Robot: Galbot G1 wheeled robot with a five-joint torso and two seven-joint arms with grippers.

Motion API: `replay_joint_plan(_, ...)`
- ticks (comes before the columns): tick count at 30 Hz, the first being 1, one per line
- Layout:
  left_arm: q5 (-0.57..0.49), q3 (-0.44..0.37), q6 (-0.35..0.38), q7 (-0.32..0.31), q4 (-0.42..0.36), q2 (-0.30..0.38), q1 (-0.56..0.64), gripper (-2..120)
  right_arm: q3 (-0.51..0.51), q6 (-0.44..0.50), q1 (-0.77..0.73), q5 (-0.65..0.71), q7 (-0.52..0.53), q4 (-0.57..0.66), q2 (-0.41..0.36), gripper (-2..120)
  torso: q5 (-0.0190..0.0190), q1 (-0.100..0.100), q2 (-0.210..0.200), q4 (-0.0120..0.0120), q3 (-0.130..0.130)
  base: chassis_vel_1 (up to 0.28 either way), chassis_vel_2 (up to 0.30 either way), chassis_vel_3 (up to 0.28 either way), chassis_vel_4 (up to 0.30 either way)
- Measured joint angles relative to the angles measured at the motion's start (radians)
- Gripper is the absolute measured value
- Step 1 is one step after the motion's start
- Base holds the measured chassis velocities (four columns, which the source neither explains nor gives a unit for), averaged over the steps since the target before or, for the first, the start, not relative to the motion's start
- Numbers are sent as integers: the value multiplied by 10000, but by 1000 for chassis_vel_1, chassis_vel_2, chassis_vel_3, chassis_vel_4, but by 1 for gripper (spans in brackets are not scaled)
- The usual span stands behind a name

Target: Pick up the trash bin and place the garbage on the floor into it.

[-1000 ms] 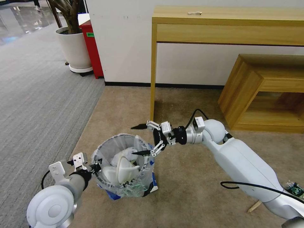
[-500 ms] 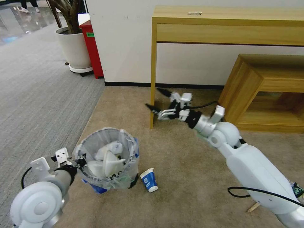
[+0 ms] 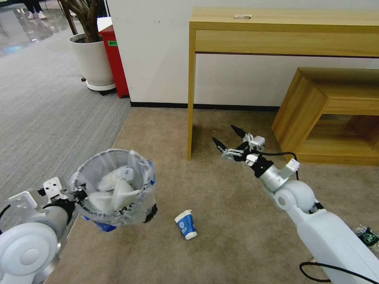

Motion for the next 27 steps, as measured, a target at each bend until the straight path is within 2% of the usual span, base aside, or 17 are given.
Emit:
replay_joint_plan(6,-20,-436,2,-8,-29,0,157,1,-284,-595,-227,-834,1299,-29,198,100,-2,0,0,1,0,0,0,0,0)
replay_joint_plan(11,-54,-605,2,4,-41,-11,221,1,-486,-1302,-198,-1170,1746,-115,320,100,-1,0,0,1,0,0,0,0,0)
replay_joint_plan(13,-84,-714,2,6,-79,-42,230,1,-849,-2511,-107,-1346,2450,-206,458,100,-1,0,0,1,0,0,0,0,0)
replay_joint_plan(14,-85,-729,3,6,-101,-59,227,1,-1031,-2943,-68,-1346,2799,-244,503,100,-1,0,0,1,0,0,0,0,0)
replay_joint_plan(15,-85,-729,3,6,-101,-59,227,1,-1031,-2943,-68,-1346,2799,-244,503,100,-1,0,0,1,0,0,0,0,0)
replay_joint_plan(18,-66,-734,2,5,-121,-108,216,1,-1583,-4386,103,-1326,3609,-491,700,100,-2,0,0,0,1,0,0,0,0)
replay_joint_plan(19,-66,-734,2,5,-121,-108,216,1,-1583,-4386,103,-1326,3609,-491,700,100,-2,0,0,0,1,0,0,0,0)
replay_joint_plan(22,4,-674,3,5,-121,-180,215,1,-2216,-5621,321,-1119,4081,-992,1155,100,-1,0,0,1,0,0,0,0,0)
replay_joint_plan(27,21,-666,2,6,-150,-209,201,1,-2744,-6386,470,-1125,4544,-1529,1771,100,-2,0,0,1,1,0,0,0,0)
